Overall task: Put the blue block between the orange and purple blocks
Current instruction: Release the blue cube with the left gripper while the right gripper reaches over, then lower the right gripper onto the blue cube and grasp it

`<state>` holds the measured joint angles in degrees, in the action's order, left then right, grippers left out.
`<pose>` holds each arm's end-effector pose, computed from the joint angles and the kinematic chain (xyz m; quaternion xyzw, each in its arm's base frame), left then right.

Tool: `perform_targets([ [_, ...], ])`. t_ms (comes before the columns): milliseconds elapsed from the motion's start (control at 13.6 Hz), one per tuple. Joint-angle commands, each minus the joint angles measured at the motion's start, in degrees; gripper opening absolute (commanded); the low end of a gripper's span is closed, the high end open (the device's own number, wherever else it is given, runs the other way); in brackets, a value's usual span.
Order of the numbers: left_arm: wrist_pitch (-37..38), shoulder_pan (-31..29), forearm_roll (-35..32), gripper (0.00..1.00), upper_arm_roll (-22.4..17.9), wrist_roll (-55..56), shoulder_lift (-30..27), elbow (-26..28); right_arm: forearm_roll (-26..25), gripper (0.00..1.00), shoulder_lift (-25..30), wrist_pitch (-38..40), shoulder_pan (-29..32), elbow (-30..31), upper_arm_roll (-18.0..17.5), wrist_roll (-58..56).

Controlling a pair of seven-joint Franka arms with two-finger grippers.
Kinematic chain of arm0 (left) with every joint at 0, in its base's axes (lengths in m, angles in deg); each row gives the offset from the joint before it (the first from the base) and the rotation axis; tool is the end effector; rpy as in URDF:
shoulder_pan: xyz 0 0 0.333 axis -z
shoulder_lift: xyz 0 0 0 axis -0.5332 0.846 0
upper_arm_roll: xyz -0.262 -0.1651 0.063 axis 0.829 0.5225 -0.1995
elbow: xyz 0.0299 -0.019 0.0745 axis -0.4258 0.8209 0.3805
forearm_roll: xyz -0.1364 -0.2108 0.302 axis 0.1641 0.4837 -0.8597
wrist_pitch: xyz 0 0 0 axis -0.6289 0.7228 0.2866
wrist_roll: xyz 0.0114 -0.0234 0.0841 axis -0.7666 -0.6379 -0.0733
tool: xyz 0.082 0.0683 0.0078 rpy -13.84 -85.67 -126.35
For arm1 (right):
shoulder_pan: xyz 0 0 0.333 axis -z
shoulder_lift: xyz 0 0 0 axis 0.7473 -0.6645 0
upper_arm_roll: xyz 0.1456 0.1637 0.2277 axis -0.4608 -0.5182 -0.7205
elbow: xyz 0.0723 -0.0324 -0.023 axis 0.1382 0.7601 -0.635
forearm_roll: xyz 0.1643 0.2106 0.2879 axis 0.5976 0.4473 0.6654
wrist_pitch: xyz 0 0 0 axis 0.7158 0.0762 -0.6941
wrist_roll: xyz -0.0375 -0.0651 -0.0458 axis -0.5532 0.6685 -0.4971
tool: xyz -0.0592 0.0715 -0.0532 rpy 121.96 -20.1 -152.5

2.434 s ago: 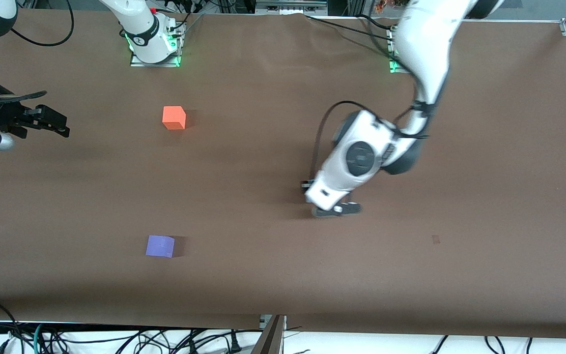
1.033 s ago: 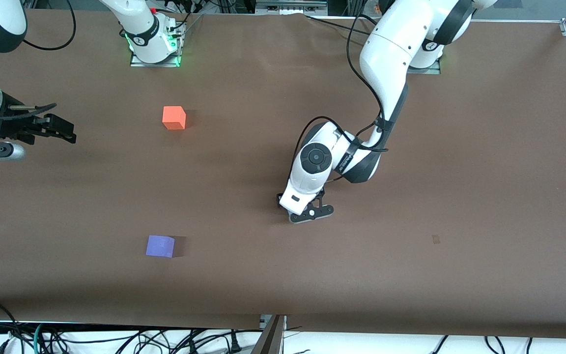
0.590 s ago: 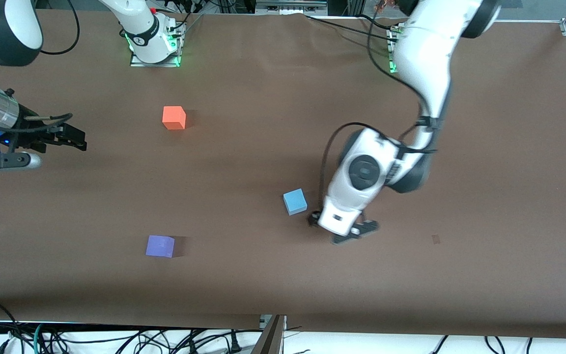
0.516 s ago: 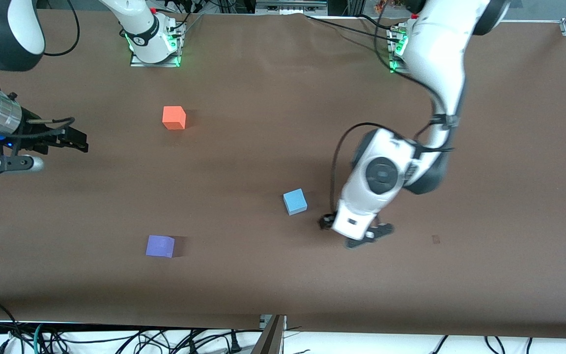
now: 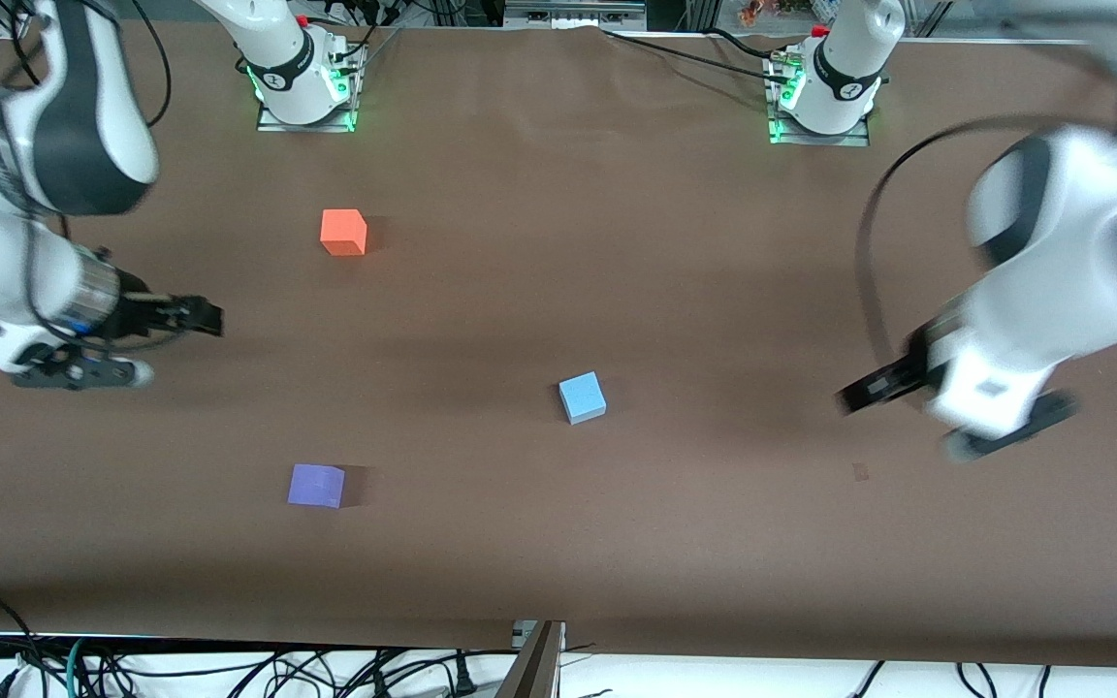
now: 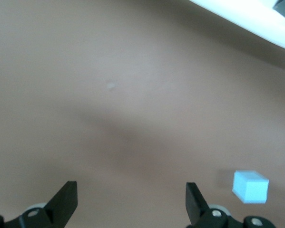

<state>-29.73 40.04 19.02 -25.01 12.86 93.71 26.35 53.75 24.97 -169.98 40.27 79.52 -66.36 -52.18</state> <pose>0.6385 -0.0744 0.5421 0.9784 0.2031 -0.0075 0.0376 0.6398 0.0920 0.4496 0.9983 0.0000 -0.0577 0.0042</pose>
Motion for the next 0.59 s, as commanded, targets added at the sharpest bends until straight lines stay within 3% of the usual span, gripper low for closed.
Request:
perform_targets([
  [0,-2.4,-4.4,-1.5,1.0,1.2,-4.2,-18.9,22.8,0.5,1.0,-4.4,-2.9,-4.6,-2.2,0.1,5.9],
  [221,-2.3,-4.8,-10.2,1.0,1.2,-4.5,-19.7,23.8,1.0,1.0,-8.0,-9.1,-8.5,-2.2,0.1,11.5],
  [516,-3.1,-5.4,-11.0,1.0,0.6,-5.3,-17.1,19.7,0.9,1.0,-12.8,-19.1,-16.3,-4.2,0.1,23.3],
])
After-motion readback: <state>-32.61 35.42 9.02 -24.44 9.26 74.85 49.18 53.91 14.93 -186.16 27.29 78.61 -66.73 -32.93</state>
